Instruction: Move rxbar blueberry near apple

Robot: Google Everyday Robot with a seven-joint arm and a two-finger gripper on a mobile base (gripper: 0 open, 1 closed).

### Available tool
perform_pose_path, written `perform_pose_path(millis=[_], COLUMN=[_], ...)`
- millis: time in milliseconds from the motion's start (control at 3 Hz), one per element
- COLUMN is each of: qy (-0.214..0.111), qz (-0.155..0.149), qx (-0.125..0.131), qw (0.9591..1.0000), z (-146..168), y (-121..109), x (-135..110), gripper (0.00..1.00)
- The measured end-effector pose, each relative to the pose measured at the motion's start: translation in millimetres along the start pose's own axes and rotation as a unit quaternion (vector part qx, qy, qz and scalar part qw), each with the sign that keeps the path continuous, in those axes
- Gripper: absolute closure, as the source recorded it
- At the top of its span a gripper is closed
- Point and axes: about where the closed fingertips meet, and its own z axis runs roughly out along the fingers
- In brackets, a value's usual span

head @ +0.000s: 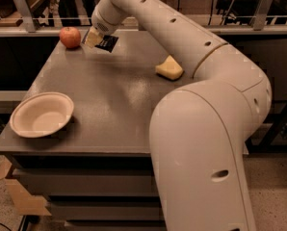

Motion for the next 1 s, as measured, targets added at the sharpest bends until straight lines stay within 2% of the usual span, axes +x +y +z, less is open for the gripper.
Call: perform_pose_path(millis=[333,1000], qy=[0.002,0.008], qz=[0.015,0.03], qx=[0.004,-0.005], qw=[0.9999,0.9995], z=[18,48], y=[-7,-17], x=[3,10], gripper=[1.0,1.0])
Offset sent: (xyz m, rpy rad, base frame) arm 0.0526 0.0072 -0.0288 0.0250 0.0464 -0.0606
